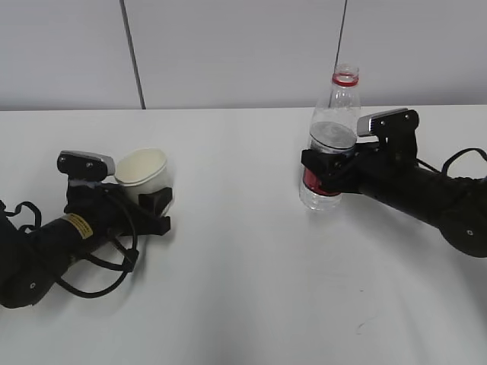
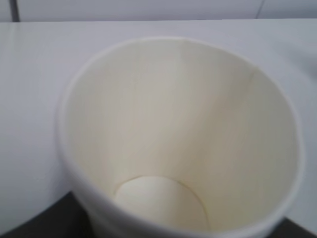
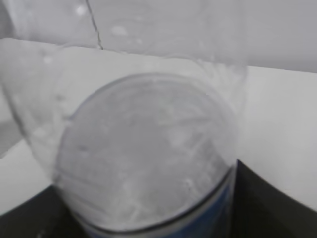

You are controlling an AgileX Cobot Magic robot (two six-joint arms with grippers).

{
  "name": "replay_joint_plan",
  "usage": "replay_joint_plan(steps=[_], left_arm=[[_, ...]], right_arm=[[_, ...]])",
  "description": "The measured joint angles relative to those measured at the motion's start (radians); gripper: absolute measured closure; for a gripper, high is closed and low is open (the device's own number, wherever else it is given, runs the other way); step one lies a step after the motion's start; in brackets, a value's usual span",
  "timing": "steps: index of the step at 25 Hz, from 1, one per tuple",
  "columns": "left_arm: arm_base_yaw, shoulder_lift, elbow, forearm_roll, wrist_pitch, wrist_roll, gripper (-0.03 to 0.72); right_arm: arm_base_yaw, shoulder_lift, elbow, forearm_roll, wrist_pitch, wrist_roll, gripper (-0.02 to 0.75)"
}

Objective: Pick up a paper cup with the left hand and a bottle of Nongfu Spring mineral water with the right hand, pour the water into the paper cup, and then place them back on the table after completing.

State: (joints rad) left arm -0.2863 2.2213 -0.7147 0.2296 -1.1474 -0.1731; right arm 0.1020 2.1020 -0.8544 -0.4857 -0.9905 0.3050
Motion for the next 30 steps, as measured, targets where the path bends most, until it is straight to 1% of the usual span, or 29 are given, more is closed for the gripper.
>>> replay_joint_plan(steps=[3,6,8,13,19,23,27,30], left_arm=[[0.000,0.000,0.000,0.065,0.000,0.000,0.303],[0.000,0.000,0.000,0.091,0.000,0.000,0.303],[0.000,0.000,0.000,0.113,0.000,0.000,0.304],[-0.003,0.000,0.000,0.230,-0.002,-0.002,0.304],[-0.004,-0.006,0.000,0.275,0.004,-0.021,0.304],[-0.004,-0.011,-0.039,0.355,0.007,-0.082,0.304],[-0.027,-0.011,-0.082,0.387,0.007,-0.120,0.304],[-0.062,-0.011,-0.100,0.398,0.007,-0.124,0.304]], right_arm=[[0.000,0.000,0.000,0.000,-0.002,-0.002,0.281],[0.000,0.000,0.000,0.000,-0.002,-0.004,0.295],[0.000,0.000,0.000,0.002,-0.003,-0.004,0.298],[0.000,0.000,0.000,0.008,-0.003,-0.004,0.298],[0.000,0.000,0.000,0.005,-0.004,-0.061,0.299],[0.000,-0.007,0.000,0.000,0.010,-0.119,0.301],[0.000,-0.033,-0.006,-0.004,0.068,-0.176,0.301],[0.000,-0.039,-0.023,-0.012,0.103,-0.194,0.302]])
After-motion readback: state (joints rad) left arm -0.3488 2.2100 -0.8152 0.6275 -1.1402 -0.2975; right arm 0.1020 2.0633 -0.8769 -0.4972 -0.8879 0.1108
